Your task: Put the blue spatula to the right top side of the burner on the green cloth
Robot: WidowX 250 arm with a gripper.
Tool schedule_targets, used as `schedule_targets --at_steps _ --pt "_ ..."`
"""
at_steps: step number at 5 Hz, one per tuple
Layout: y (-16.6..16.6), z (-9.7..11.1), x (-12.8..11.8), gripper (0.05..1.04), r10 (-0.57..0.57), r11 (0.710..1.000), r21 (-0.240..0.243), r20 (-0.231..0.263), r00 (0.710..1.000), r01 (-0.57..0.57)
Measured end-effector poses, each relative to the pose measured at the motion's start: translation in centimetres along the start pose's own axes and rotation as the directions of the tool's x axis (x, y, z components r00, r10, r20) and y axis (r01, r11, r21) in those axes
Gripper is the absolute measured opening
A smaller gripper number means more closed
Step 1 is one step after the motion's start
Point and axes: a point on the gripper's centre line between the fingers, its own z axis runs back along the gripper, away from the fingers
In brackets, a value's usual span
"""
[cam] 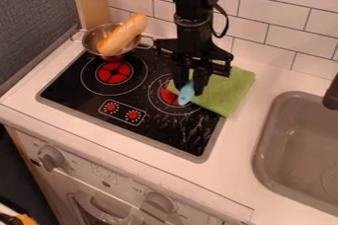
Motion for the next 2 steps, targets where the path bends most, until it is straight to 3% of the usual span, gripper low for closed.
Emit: schedule_targets --at_steps 1,2 --pt "0.03 -1.25 0.67 0.428 -0.013 1.000 -0.001 0.000 1.000 0.013" --pt "0.21 -1.43 1.13 0.740 -0.060 0.998 -0.001 0.036 0.998 0.060"
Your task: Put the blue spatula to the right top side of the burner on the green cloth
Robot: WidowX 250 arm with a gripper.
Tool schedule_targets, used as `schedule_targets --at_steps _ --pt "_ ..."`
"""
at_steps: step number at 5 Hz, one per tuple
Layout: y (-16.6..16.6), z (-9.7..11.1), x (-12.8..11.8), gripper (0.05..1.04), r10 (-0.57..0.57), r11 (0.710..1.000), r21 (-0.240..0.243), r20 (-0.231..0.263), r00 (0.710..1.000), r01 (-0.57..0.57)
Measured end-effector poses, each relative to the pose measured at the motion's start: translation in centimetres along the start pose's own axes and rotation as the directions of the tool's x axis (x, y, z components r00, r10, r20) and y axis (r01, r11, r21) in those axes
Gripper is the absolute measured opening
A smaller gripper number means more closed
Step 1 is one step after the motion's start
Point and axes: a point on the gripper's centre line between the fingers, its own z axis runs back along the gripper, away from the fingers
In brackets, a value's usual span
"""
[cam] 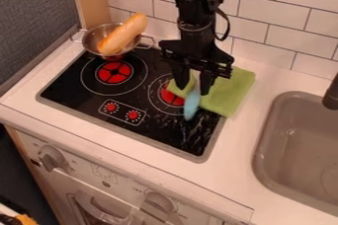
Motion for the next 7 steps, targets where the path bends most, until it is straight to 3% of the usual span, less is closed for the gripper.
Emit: schedule_targets --at_steps 1,3,4,7 --pt "0.0 -0.5 -0.7 0.969 -0.031 0.999 -0.006 -0.011 0.999 0.031" --pt "3.2 3.4 -4.6 1.000 0.034 0.998 0.054 0.036 0.999 -0.035" --pt "4.4 3.3 -6.6 1.000 0.060 0.997 0.040 0.005 0.998 -0.060" --pt "4.4 3.3 -6.6 1.000 0.060 0.998 0.037 0.005 0.998 -0.060"
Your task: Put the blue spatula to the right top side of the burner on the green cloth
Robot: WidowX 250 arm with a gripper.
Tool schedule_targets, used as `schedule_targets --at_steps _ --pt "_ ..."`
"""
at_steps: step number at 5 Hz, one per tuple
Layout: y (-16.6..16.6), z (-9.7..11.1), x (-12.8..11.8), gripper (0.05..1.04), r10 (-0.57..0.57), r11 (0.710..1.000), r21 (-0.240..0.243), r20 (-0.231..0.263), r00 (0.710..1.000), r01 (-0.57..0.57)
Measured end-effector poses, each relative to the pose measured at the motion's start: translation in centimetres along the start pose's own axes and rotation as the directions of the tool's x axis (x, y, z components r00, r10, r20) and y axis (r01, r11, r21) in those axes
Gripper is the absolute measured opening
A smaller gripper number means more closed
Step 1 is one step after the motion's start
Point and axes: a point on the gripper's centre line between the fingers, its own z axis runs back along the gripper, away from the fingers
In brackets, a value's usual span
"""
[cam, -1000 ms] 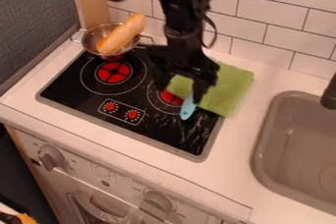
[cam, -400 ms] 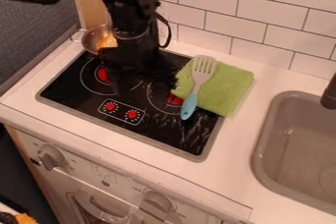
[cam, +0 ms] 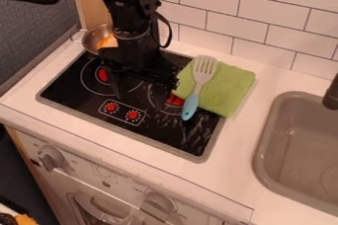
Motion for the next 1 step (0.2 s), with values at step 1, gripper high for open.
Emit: schedule_targets --at_steps 1 --pt "0.00 0.00 0.00 1.000 0.000 1.000 0.000 0.000 1.000 0.000"
